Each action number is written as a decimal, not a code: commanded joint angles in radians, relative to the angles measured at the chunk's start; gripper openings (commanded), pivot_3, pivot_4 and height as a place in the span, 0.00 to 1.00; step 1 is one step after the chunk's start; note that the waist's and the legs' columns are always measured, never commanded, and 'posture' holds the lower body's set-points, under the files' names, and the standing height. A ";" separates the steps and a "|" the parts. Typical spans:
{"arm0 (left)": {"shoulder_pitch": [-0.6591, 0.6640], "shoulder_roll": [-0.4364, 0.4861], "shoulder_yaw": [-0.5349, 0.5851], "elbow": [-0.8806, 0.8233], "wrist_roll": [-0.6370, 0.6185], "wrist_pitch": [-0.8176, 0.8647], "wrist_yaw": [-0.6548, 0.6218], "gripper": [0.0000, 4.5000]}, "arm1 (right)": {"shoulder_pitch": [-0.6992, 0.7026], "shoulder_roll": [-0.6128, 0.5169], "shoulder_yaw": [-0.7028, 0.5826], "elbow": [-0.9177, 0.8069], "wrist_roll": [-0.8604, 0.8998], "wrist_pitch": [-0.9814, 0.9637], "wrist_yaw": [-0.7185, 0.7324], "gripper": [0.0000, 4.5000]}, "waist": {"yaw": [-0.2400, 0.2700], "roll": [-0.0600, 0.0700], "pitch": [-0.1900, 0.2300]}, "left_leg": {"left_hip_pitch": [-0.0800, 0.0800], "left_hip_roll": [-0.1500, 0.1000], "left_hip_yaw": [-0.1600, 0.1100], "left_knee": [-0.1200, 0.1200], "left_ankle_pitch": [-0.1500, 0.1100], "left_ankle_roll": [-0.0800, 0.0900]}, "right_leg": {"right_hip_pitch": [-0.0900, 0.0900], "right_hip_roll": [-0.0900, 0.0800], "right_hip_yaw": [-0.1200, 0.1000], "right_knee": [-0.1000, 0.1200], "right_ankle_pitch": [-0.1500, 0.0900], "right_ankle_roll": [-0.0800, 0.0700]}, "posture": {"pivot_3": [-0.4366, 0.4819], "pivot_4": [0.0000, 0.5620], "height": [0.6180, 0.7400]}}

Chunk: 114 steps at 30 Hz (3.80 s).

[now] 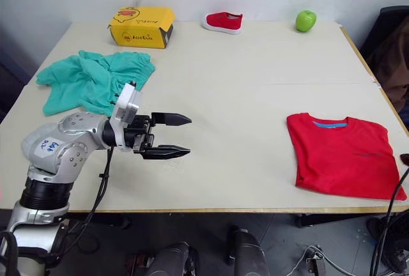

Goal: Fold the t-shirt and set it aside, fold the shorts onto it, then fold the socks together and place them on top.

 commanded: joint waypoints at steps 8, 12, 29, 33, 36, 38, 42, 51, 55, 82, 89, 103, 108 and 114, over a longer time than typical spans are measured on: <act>0.136 0.114 0.129 -0.014 0.066 -0.058 0.066 1.00 | 0.039 0.091 -0.098 -1.035 0.501 0.430 0.163 0.99 | -0.018 0.002 0.000 | 0.008 0.003 0.004 -0.001 -0.001 -0.003 | 0.000 0.003 0.008 0.005 0.000 0.000 | 0.48 0.27 1.00; 0.181 0.197 0.135 0.082 0.208 -0.204 0.093 1.00 | -0.013 0.227 0.015 -1.282 0.621 0.506 0.080 0.99 | -0.010 0.002 0.000 | 0.015 0.003 0.005 -0.004 -0.002 -0.006 | 0.000 0.004 0.010 0.006 -0.002 -0.003 | 0.48 0.27 1.00; -0.301 0.273 -0.139 1.136 0.891 -1.051 0.364 1.00 | 0.056 0.392 0.312 -1.593 0.590 0.427 0.033 0.99 | 0.016 -0.003 -0.002 | 0.002 -0.002 0.001 -0.011 0.000 0.004 | -0.004 -0.001 -0.005 -0.004 0.001 0.002 | 0.48 0.27 1.00; -0.400 0.239 -0.199 1.297 0.971 -1.073 0.418 1.00 | 0.062 0.402 0.286 -1.604 0.625 0.437 -0.013 0.99 | 0.013 -0.004 -0.002 | 0.002 -0.002 0.002 -0.011 0.000 0.004 | -0.004 -0.001 -0.006 -0.004 0.001 0.002 | 0.48 0.27 1.00; -0.438 0.228 -0.245 1.374 1.035 -1.059 0.461 1.00 | 0.073 0.398 0.274 -1.612 0.632 0.438 -0.043 0.99 | 0.013 -0.004 -0.002 | 0.003 -0.002 0.002 -0.011 0.000 0.004 | -0.004 -0.001 -0.005 -0.003 0.001 0.002 | 0.48 0.27 1.00; -0.453 0.222 -0.251 1.409 1.046 -1.045 0.476 1.00 | 0.081 0.395 0.268 -1.616 0.639 0.439 -0.061 0.99 | 0.013 -0.005 -0.003 | 0.004 -0.002 0.002 -0.011 0.000 0.005 | -0.003 -0.001 -0.005 -0.002 0.001 0.002 | 0.48 0.27 1.00; -0.467 0.213 -0.256 1.449 1.050 -1.015 0.477 0.87 | 0.098 0.392 0.254 -1.627 0.652 0.442 -0.086 1.00 | 0.008 -0.005 -0.003 | 0.010 -0.002 0.005 -0.012 0.000 0.005 | 0.000 -0.002 -0.002 0.000 0.001 0.002 | 0.48 0.27 1.00; -0.498 0.171 -0.156 1.477 0.959 -0.884 0.441 0.23 | 0.104 0.385 0.257 -1.638 0.667 0.439 -0.110 1.00 | 0.003 -0.005 -0.003 | 0.013 -0.001 0.007 -0.013 0.000 0.005 | 0.000 -0.002 0.001 0.003 0.001 0.002 | 0.48 0.27 1.00; -0.522 0.098 -0.031 1.447 0.804 -0.792 0.283 0.00 | 0.098 0.383 0.267 -1.634 0.664 0.436 -0.102 1.00 | 0.005 -0.005 -0.003 | 0.012 -0.002 0.007 -0.013 0.000 0.005 | -0.001 -0.002 0.001 0.002 0.001 0.002 | 0.48 0.27 1.00; -0.261 -0.416 -0.305 0.237 0.434 0.093 0.085 0.29 | 0.227 0.336 0.301 -1.682 0.528 0.376 -0.012 1.00 | 0.015 -0.007 -0.003 | 0.001 -0.001 -0.002 0.002 -0.001 0.006 | -0.001 -0.002 -0.003 0.001 0.002 0.003 | 0.48 0.27 1.00; -0.308 -0.319 -0.147 0.167 0.345 0.028 0.062 0.77 | 0.243 0.297 0.338 -1.681 0.448 0.334 0.021 1.00 | 0.013 -0.007 -0.002 | 0.001 -0.001 -0.003 0.002 -0.001 0.006 | -0.001 -0.002 -0.003 0.001 0.002 0.003 | 0.48 0.27 1.00; 0.156 0.341 -0.031 0.259 0.571 -0.581 -0.111 0.99 | 0.185 0.324 0.615 -1.526 0.023 0.029 0.126 1.00 | 0.013 -0.006 -0.002 | 0.001 0.000 -0.003 0.002 -0.002 0.004 | -0.001 -0.002 -0.005 0.001 0.001 0.001 | 0.48 0.27 1.00; 0.167 0.335 -0.028 0.375 0.647 -0.729 0.007 0.99 | 0.149 0.376 0.724 -1.437 -0.136 -0.095 0.134 1.00 | 0.018 -0.006 -0.002 | 0.000 0.000 -0.004 0.002 -0.002 0.005 | -0.001 -0.003 -0.006 0.000 0.001 0.001 | 0.48 0.27 1.00; 0.124 0.317 -0.045 0.465 0.698 -0.800 0.072 0.99 | 0.126 0.429 0.778 -1.362 -0.248 -0.184 0.133 1.00 | 0.012 -0.006 -0.002 | 0.001 0.000 -0.001 0.002 -0.002 0.005 | -0.001 -0.003 -0.006 0.003 0.001 0.001 | 0.48 0.27 1.00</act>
